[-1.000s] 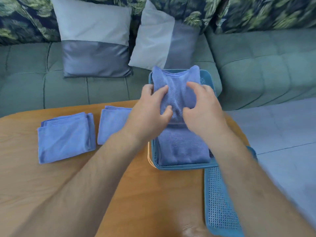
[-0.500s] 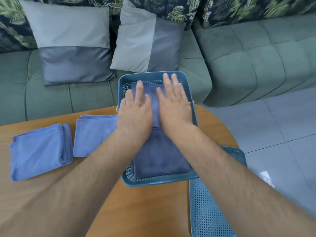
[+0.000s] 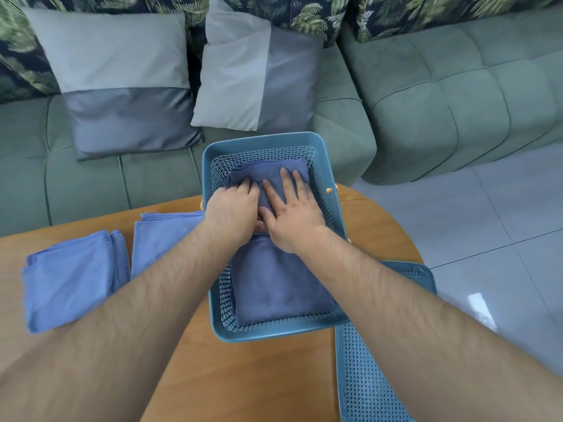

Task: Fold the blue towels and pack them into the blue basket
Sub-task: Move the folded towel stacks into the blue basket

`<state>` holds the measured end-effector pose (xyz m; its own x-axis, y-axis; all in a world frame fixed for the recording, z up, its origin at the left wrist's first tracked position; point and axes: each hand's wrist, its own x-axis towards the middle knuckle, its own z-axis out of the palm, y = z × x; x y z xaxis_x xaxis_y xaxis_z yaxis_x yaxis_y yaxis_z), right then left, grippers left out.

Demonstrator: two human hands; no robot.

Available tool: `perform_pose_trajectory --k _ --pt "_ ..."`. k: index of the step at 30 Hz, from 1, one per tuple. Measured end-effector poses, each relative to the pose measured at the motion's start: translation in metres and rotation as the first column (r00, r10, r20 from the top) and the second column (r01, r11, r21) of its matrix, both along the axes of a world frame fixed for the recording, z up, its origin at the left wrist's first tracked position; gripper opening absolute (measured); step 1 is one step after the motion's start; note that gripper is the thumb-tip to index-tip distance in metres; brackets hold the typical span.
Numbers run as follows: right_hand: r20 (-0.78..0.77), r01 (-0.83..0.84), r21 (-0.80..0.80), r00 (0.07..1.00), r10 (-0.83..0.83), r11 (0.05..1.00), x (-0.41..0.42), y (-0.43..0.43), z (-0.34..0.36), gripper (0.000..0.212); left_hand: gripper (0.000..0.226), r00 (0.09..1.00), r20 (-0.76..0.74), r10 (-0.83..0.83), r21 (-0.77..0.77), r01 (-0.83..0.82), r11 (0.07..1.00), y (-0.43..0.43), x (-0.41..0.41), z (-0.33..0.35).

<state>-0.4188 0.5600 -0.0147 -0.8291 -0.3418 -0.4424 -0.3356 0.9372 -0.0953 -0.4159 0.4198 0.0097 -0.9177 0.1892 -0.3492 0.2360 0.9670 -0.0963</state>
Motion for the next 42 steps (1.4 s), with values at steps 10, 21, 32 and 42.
perform_pose_trajectory --k 10,21,32,42 --pt "-0.086 0.073 -0.216 0.992 -0.093 0.974 0.037 -0.014 0.071 0.059 0.052 0.953 -0.29 0.086 0.35 0.022 0.937 -0.032 0.052 0.026" --pt "-0.227 -0.012 -0.399 0.97 -0.086 0.917 0.136 -0.154 0.068 0.041 0.048 0.874 -0.003 0.487 0.518 -0.415 0.748 -0.145 0.135 -0.006" --pt "0.069 0.342 -0.027 0.938 -0.34 0.939 0.125 -0.192 -0.049 0.038 0.06 0.771 0.219 0.598 0.312 -0.636 0.706 -0.17 0.136 -0.066" --pt "0.169 0.457 -0.169 0.886 -0.431 0.873 0.113 -0.197 -0.03 0.042 0.059 0.689 0.321 0.65 0.458 -0.714 0.53 -0.178 0.141 -0.067"
